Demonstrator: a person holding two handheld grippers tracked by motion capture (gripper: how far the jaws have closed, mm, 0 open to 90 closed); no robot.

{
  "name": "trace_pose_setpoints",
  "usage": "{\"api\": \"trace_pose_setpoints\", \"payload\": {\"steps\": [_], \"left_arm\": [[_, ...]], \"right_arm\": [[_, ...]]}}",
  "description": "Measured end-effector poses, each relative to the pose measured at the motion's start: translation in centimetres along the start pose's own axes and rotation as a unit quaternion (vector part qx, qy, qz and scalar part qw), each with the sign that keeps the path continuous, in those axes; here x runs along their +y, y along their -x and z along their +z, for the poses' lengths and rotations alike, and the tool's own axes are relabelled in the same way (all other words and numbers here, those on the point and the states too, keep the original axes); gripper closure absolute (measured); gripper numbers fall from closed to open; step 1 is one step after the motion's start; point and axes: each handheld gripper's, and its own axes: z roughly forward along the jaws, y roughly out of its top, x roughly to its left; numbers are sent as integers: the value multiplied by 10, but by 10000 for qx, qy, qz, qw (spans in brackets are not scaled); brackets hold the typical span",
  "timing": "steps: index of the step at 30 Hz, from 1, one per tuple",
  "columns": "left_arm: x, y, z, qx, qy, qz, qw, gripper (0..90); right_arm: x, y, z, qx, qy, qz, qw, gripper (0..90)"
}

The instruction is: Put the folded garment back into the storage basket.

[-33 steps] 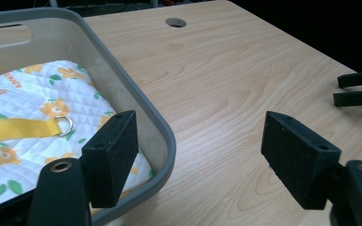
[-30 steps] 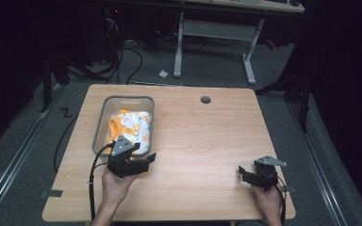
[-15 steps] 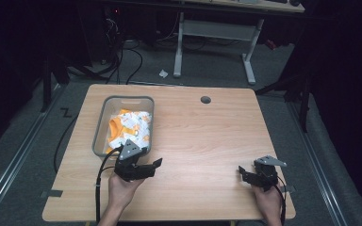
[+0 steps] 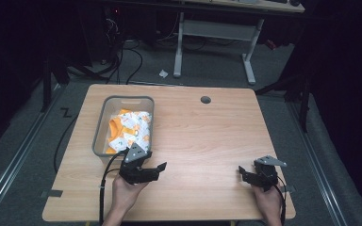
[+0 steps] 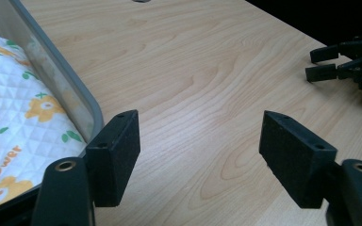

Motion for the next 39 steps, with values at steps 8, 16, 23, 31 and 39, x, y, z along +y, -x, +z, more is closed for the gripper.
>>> {"api": "trace_pose_setpoints", "payload": {"steps": [8,16,23,31,39], "left_arm": [[-6,3,7,-108,-70,-42,9999,303],[-11,9,12,-229,-91,-71,9997,303],[-16,16,20,-305,-185,-37,9994,304],[-22,17,27,-378,-262,-137,9988,304],[-28,17,34,-277,-366,-86,9989,304]], "right_arm": [[0,0,0,-1,0,0,10000,292],[0,0,0,-1,0,-1,10000,292],[0,0,0,-1,1,-1,10000,292],[0,0,0,-2,0,-1,10000,292],[0,0,0,-2,0,0,10000,291]]}}
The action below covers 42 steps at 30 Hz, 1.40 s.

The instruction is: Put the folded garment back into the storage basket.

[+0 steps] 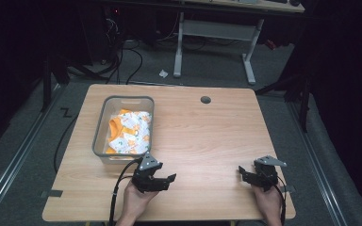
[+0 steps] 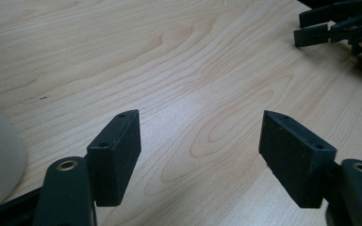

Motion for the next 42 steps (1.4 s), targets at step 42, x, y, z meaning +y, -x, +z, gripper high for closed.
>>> {"api": "trace_pose_setpoints", "payload": {"steps": [42], "left_arm": [[-22,-13,27,1321,-413,258,9900,262]], "right_arm": [[0,0,0,5,-6,-18,10000,294]]}}
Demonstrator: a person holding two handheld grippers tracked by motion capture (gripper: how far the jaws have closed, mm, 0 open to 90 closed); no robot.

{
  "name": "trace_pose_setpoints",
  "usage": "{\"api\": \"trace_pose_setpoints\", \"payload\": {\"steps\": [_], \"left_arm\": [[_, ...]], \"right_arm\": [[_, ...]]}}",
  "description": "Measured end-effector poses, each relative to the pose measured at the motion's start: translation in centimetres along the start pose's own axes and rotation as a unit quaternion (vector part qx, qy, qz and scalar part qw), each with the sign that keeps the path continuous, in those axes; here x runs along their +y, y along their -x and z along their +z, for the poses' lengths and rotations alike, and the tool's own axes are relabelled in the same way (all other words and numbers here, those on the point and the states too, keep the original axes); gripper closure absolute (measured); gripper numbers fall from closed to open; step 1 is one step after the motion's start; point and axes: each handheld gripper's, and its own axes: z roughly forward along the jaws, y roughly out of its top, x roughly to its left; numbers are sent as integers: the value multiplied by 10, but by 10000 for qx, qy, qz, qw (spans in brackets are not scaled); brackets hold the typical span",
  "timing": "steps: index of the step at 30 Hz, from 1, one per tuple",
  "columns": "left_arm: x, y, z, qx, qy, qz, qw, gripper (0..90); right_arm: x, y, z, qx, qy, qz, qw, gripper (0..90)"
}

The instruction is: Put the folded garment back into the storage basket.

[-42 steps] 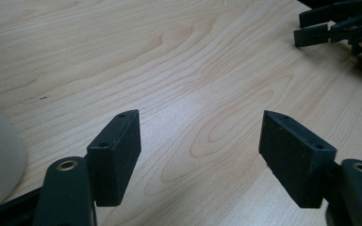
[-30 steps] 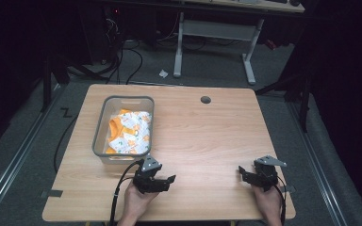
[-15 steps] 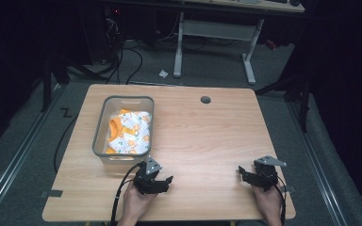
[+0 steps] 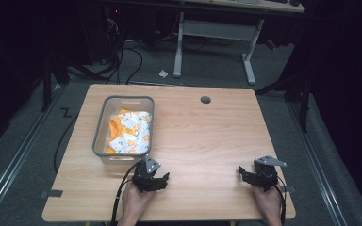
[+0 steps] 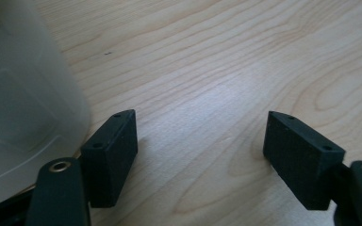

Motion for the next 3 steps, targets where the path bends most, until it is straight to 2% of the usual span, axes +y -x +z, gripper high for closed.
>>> {"api": "trace_pose_setpoints", "payload": {"steps": [3], "left_arm": [[0,0,0,14,-7,-7,10000,258]], "right_arm": [[0,0,0,0,-3,6,10000,294]]}}
